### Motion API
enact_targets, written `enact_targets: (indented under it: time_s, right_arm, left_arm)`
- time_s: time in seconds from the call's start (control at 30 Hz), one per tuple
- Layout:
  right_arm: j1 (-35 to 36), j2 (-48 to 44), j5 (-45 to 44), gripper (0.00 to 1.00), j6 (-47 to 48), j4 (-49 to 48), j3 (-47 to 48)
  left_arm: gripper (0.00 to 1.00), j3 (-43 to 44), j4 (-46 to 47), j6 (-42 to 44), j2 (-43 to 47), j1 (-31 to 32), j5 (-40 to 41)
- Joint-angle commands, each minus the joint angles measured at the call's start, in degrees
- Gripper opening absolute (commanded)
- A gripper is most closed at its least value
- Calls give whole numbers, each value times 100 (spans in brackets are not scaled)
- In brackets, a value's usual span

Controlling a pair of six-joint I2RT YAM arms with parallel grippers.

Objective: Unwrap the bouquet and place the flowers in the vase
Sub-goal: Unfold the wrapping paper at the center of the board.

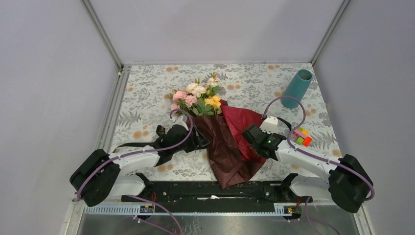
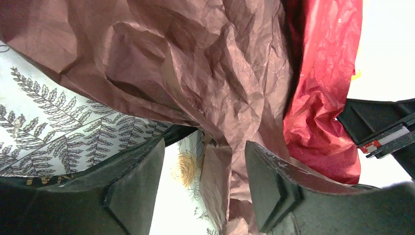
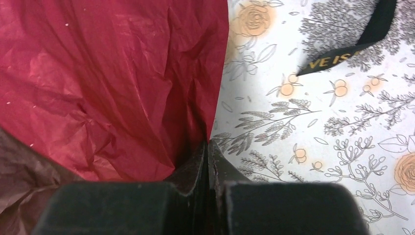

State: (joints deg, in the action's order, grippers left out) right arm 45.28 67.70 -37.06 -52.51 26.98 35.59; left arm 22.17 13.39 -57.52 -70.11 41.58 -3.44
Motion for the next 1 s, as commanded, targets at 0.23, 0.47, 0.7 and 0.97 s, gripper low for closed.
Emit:
enact_targets:
  time_s: [0.23, 0.47, 0.7, 0.97]
  right_arm:
    - [-495, -171, -469, 1, -859, 215, -402]
    - [-575, -768, -536, 58, -453, 521, -238]
    - [-575, -2076, -479, 82, 1242, 374, 169]
    - [-570, -1794, 2926, 72, 2990, -488, 1191]
  left_arm:
    - [50, 358, 682, -242, -695, 146, 592]
    - [20, 323, 635, -304, -799, 157, 770]
    - [2, 304, 836, -326, -816, 153, 601]
    - [0, 284, 868, -296, -748, 156, 555]
